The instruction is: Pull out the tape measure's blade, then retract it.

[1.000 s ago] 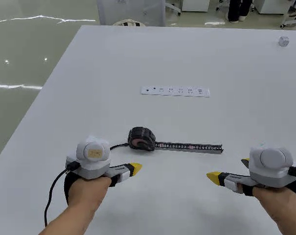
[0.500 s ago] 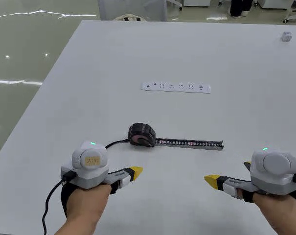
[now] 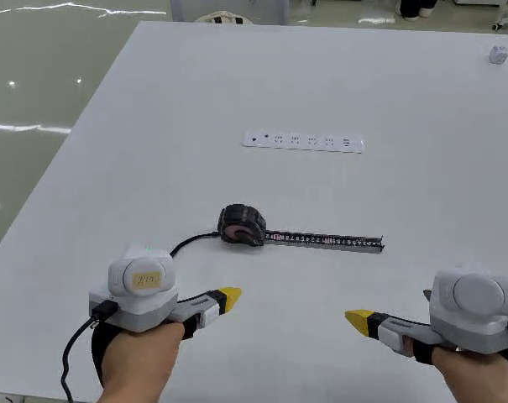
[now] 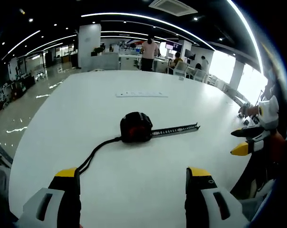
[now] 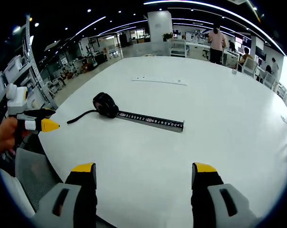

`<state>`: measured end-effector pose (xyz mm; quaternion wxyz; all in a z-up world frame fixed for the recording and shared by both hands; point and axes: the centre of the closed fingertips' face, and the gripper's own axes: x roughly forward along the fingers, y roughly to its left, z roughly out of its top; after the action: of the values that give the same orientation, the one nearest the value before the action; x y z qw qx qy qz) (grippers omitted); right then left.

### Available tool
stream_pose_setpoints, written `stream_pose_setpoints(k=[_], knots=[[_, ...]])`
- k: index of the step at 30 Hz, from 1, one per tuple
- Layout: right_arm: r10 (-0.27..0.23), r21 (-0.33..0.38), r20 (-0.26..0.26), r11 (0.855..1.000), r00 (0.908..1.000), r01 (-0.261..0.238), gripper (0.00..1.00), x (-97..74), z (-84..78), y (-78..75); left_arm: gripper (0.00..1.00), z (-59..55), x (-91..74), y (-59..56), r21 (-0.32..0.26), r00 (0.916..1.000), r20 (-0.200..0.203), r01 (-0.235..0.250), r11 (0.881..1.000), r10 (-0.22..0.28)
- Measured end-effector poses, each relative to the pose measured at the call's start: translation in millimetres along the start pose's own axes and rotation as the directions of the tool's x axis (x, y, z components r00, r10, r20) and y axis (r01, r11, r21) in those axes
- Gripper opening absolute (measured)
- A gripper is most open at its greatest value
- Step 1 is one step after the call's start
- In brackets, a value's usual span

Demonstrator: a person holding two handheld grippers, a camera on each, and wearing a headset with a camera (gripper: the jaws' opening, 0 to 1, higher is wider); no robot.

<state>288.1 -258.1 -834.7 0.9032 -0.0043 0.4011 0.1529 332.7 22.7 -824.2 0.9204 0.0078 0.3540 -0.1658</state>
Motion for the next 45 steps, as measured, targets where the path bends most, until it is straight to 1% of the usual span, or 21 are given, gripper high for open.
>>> stream_pose_setpoints(k=[3, 4, 8, 13, 22, 23, 29, 33, 38, 45], knots=[[0.0, -0.001, -0.007, 1.0, 1.0, 0.0, 0.85, -3.8, -1.5, 2.3, 0.9, -0.5, -5.6, -1.3, -0.011, 0.9999, -0.004, -0.009, 1.0, 0.009], [0.006, 0.007, -0.006, 1.0, 1.0, -0.006, 0.85, -6.0, -1.1, 4.3, 0.9, -0.6, -7.7, -2.1, -0.021, 0.9999, -0.004, -0.012, 1.0, 0.012], [0.005, 0.007, -0.009, 1.0, 0.9999, -0.005, 0.85, -11.5, -1.3, 7.7, 0.91, 1.2, -14.5, -3.2, -0.031, 0.9995, 0.005, -0.03, 0.999, 0.031], [-0.013, 0.015, -0.013, 1.0, 0.9998, 0.013, 0.86, -20.3, -1.7, 8.6, 0.93, -1.5, -20.5, -8.6, -0.045, 0.9995, -0.007, -0.032, 0.998, 0.032], [-0.021, 0.019, -0.014, 1.0, 0.9997, 0.021, 0.86, -24.6, -3.6, 9.8, 0.94, -5.0, -25.3, -12.5, -0.055, 0.9993, -0.017, -0.034, 0.998, 0.034], [-0.019, 0.019, -0.02, 1.0, 0.9996, 0.019, 0.86, -28.5, -6.6, 13.3, 0.94, -7.9, -31.2, -15.7, -0.06, 0.999, -0.02, -0.041, 0.997, 0.04], [-0.011, 0.013, -0.033, 1.0, 0.9994, 0.012, 0.86, -29.4, -11.3, 17.0, 0.94, -11.9, -35.9, -12.0, -0.09, 0.998, -0.021, -0.06, 0.994, 0.059], [-0.013, 0.006, -0.038, 1.0, 0.9992, 0.013, 0.86, -29.5, -12.4, 17.5, 0.94, -12.6, -36.8, -12.3, -0.097, 0.9977, -0.022, -0.066, 0.993, 0.064], [-0.013, -0.002, -0.043, 1.0, 0.999, 0.013, 0.85, -28.6, -13.6, 16.4, 0.94, -11.3, -33.1, -13.9, -0.104, 0.9974, -0.023, -0.071, 0.992, 0.069], [-0.014, -0.005, -0.049, 1.0, 0.9987, 0.014, 0.85, -27.1, -15.7, 15.5, 0.93, -3.6, -24.8, -14.9, -0.105, 0.9973, -0.012, -0.074, 0.992, 0.073]])
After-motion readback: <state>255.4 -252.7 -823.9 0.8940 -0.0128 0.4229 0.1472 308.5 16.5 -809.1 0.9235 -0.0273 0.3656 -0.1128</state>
